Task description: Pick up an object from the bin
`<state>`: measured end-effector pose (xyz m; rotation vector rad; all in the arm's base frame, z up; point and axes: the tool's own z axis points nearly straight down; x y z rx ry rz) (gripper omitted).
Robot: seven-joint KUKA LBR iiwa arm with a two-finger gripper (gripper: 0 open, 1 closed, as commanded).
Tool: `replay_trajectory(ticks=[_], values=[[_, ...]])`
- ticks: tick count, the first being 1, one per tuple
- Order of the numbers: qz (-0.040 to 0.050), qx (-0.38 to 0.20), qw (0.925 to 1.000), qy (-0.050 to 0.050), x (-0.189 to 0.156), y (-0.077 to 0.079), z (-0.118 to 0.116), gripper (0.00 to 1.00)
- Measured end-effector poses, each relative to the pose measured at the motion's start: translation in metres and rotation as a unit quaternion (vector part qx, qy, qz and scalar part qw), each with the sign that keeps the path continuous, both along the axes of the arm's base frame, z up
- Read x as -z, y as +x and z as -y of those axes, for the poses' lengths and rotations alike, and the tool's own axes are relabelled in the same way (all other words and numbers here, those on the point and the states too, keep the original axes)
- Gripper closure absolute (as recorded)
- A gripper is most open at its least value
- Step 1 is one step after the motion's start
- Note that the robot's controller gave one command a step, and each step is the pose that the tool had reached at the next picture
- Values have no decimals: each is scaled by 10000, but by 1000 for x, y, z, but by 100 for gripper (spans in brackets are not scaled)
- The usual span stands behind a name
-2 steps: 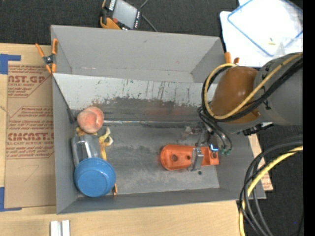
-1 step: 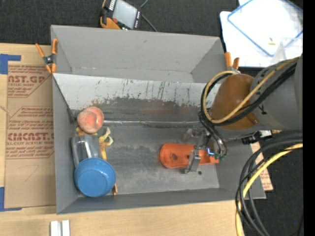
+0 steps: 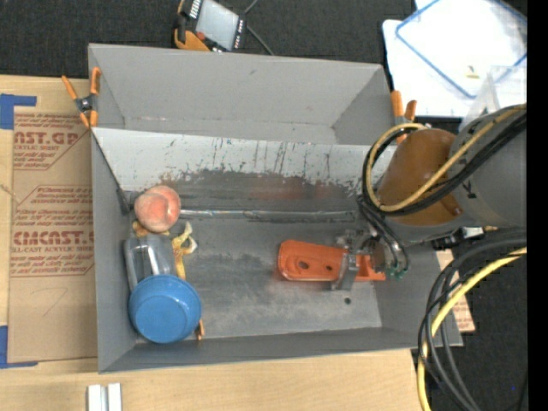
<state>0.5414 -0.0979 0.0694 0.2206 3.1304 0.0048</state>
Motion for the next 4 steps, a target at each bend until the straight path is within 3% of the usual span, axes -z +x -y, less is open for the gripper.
replay_trajectory(ticks=[1, 4], values=[[-2, 0, 10000, 1, 0, 0, 0, 100], [-20, -2, 10000, 6, -55, -1, -1, 100]])
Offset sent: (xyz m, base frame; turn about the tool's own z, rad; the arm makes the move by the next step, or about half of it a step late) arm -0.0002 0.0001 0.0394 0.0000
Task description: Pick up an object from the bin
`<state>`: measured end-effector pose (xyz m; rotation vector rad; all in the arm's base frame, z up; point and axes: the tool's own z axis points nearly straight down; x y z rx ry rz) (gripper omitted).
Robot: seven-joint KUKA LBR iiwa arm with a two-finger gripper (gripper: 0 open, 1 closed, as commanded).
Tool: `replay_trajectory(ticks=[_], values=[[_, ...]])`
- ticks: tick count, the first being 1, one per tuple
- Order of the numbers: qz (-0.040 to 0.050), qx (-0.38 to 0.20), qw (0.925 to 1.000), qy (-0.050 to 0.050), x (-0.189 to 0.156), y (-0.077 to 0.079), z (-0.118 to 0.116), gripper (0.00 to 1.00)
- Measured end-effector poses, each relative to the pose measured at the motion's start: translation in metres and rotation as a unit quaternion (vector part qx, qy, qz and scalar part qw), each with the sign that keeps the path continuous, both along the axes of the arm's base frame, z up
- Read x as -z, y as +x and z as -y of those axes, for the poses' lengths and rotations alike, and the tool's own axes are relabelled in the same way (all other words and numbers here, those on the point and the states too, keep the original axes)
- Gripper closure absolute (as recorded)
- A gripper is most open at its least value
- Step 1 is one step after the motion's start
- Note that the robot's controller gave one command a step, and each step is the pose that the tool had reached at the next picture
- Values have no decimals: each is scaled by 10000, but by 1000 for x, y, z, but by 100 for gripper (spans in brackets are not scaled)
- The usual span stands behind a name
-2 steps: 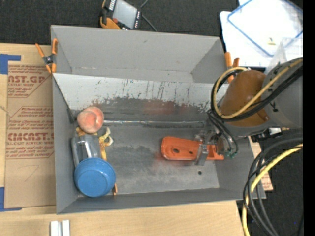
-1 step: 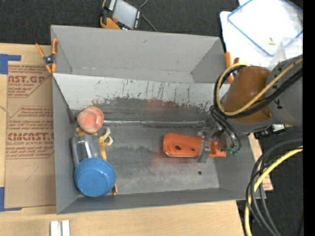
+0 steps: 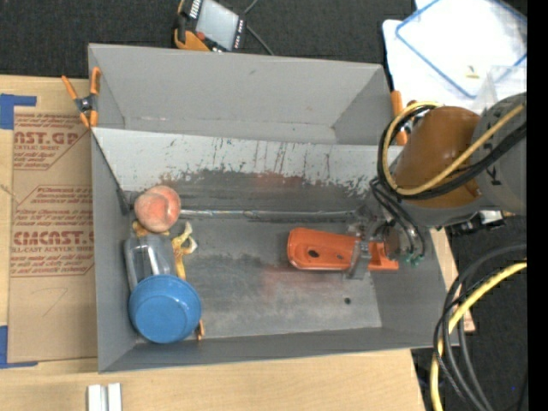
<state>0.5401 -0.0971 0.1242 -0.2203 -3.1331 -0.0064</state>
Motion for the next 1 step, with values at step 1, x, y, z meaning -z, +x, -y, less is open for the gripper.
replay_trajectory(ticks=[1], values=[[33, 0, 10000, -5, -20, 2, 0, 100]])
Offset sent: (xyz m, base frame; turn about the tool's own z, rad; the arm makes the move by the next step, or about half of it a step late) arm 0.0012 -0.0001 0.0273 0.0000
